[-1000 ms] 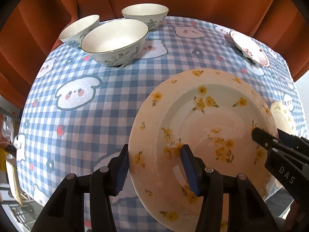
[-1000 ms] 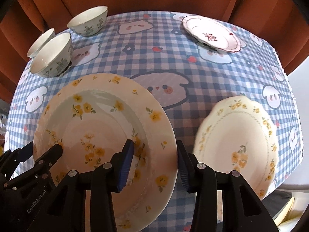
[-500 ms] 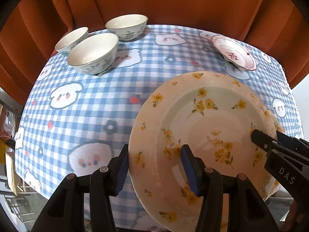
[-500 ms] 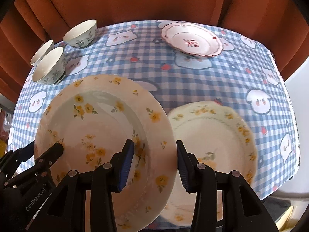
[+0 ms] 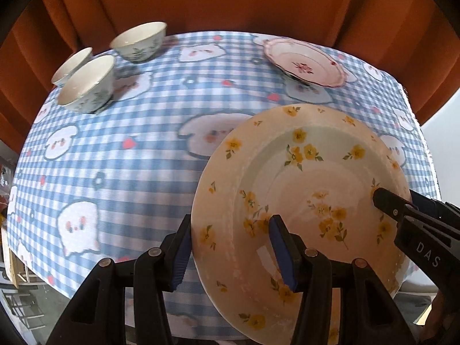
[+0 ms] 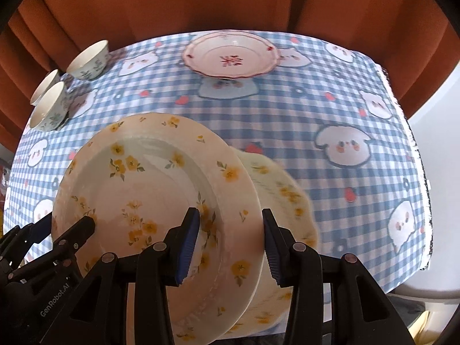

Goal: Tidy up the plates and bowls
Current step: 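Lower the held plate onto the flowered plate with both grippers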

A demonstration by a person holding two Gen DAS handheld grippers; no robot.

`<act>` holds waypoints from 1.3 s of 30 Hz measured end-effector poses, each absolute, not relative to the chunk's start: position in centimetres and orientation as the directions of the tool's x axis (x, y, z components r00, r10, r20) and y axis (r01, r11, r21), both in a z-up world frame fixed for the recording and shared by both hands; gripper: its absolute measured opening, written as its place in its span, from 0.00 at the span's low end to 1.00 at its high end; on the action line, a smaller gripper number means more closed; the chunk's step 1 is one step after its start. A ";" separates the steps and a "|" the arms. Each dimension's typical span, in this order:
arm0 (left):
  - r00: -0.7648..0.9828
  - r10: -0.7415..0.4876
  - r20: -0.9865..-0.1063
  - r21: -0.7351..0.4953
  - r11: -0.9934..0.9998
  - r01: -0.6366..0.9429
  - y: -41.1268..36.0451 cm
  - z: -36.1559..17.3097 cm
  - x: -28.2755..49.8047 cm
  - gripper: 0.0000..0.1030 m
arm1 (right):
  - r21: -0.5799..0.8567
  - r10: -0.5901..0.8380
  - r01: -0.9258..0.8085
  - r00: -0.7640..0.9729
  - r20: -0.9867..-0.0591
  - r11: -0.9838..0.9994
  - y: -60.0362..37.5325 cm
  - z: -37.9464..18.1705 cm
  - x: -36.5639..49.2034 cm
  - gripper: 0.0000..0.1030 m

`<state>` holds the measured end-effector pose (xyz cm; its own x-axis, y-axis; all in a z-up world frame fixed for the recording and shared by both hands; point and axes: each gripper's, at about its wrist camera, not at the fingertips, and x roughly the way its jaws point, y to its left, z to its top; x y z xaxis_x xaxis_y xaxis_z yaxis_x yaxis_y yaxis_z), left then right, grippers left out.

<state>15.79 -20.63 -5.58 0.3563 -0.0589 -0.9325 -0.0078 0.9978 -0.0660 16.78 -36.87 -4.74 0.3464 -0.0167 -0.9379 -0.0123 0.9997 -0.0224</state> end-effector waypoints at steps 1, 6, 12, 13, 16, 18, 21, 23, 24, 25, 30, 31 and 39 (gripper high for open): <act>0.355 -0.062 -0.933 -0.068 0.998 -0.005 -21.3 -5.7 15.8 0.51 | -0.022 -0.017 -0.010 0.344 -0.939 1.000 -37.7 -4.9 16.8 0.45; 0.346 -0.077 -0.935 -0.080 0.997 0.005 -24.3 -6.3 16.0 0.51 | -0.029 -0.026 -0.001 0.340 -0.940 1.000 -41.0 -5.2 16.9 0.45; 0.325 -0.084 -0.942 -0.091 0.996 -0.005 -27.3 -7.4 15.8 0.51 | -0.038 -0.034 -0.006 0.334 -0.942 0.999 -43.9 -5.8 17.1 0.45; 0.323 -0.085 -0.943 -0.092 0.996 -0.008 -27.6 -7.6 15.8 0.51 | -0.039 -0.034 -0.007 0.332 -0.943 0.999 -44.2 -5.9 17.1 0.45; 0.309 -0.085 -0.947 -0.095 0.995 -0.017 -28.3 -8.3 15.7 0.51 | -0.041 -0.034 -0.013 0.324 -0.946 0.999 -45.1 -6.5 17.1 0.45; 0.298 -0.083 -0.951 -0.095 0.995 -0.026 -28.6 -8.8 15.7 0.51 | -0.040 -0.033 -0.016 0.320 -0.947 0.999 -45.5 -6.8 17.1 0.45; 0.286 -0.079 -0.955 -0.094 0.995 -0.039 -28.9 -9.3 15.6 0.52 | -0.043 -0.031 -0.033 0.315 -0.948 0.999 -45.6 -7.2 17.2 0.45; 0.281 -0.078 -0.956 -0.097 0.994 -0.052 -28.8 -9.6 15.5 0.52 | -0.041 -0.026 -0.041 0.316 -0.948 0.998 -45.7 -7.4 17.2 0.45; 0.281 -0.076 -0.957 -0.096 0.994 -0.056 -28.8 -9.8 15.5 0.52 | -0.040 -0.023 -0.047 0.319 -0.948 0.998 -45.6 -7.5 17.2 0.45; 0.281 -0.074 -0.957 -0.094 0.994 -0.058 -28.8 -9.8 15.5 0.52 | -0.041 -0.023 -0.050 0.321 -0.947 0.998 -45.6 -7.5 17.2 0.45; 0.282 -0.038 -0.959 -0.060 0.996 -0.070 -28.8 -10.1 15.5 0.52 | -0.030 -0.012 -0.055 0.318 -0.948 0.998 -45.4 -8.1 17.1 0.45; 0.284 -0.028 -0.958 -0.050 0.996 -0.069 -28.9 -10.1 15.5 0.52 | -0.030 -0.011 -0.056 0.316 -0.949 0.998 -45.4 -8.2 17.2 0.45; 0.298 0.012 -0.955 -0.008 0.998 -0.066 -29.2 -10.2 15.5 0.55 | -0.021 -0.005 -0.048 0.310 -0.951 0.999 -45.6 -8.5 16.8 0.45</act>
<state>15.54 -29.24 -10.20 0.2976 0.0123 -0.9546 -0.0659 0.9978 -0.0077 16.81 -45.61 -8.53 0.3100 -0.0051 -0.9507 -0.0480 0.9986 -0.0210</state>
